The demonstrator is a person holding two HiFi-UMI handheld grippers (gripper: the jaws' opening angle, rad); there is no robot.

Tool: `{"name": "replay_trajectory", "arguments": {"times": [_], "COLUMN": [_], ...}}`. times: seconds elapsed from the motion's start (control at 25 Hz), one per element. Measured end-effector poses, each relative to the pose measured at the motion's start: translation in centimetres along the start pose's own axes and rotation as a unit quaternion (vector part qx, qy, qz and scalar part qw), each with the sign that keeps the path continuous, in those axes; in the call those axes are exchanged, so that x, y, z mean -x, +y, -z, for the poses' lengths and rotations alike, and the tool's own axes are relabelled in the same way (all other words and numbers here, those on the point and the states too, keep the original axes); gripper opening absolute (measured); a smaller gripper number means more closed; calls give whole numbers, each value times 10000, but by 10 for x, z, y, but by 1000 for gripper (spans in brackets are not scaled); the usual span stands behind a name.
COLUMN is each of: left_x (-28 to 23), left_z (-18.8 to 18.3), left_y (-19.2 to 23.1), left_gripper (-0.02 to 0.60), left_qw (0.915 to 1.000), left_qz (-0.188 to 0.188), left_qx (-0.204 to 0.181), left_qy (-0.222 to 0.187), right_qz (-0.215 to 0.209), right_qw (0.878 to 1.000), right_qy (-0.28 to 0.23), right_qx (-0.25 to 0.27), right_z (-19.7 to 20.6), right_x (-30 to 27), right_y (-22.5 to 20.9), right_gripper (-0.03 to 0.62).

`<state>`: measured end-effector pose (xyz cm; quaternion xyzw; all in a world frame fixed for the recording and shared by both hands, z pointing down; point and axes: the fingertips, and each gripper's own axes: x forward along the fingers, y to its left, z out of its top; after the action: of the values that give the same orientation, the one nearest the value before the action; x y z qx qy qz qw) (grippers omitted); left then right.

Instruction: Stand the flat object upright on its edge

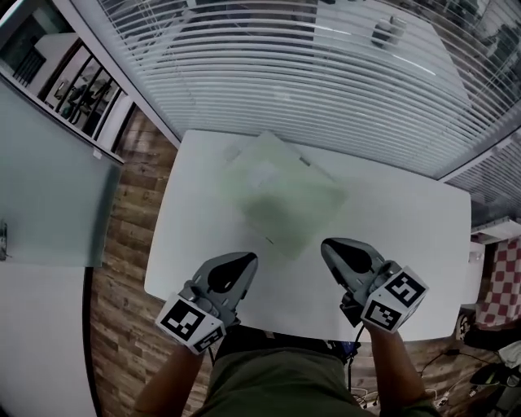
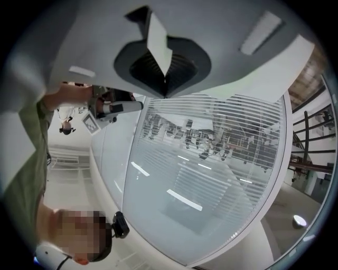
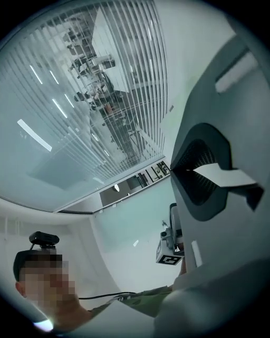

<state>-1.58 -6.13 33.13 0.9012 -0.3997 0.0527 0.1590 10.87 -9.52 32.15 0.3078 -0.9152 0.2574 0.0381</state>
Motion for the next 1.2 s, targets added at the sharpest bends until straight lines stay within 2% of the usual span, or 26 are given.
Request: {"name": "replay_trajectory", "arguments": {"times": [0.4, 0.76, 1.2], "left_x": [-13, -24, -39], "left_z": [26, 52, 82], "left_y": [21, 37, 58], "left_gripper": [2, 32, 64], "left_qw": [9986, 9959, 9908], "left_qz": [-330, -308, -389], "left_qx": [393, 820, 1228], "left_qy": [155, 219, 418], "right_qz": [-85, -181, -102], "right_qw": [9994, 9971, 9932], "right_qy": [275, 656, 1066], "right_qx": [193, 343, 449], "right_z": [2, 14, 23], "right_x": [-22, -45, -64], "right_y": [-37, -57, -85], "right_gripper": [12, 15, 81]}}
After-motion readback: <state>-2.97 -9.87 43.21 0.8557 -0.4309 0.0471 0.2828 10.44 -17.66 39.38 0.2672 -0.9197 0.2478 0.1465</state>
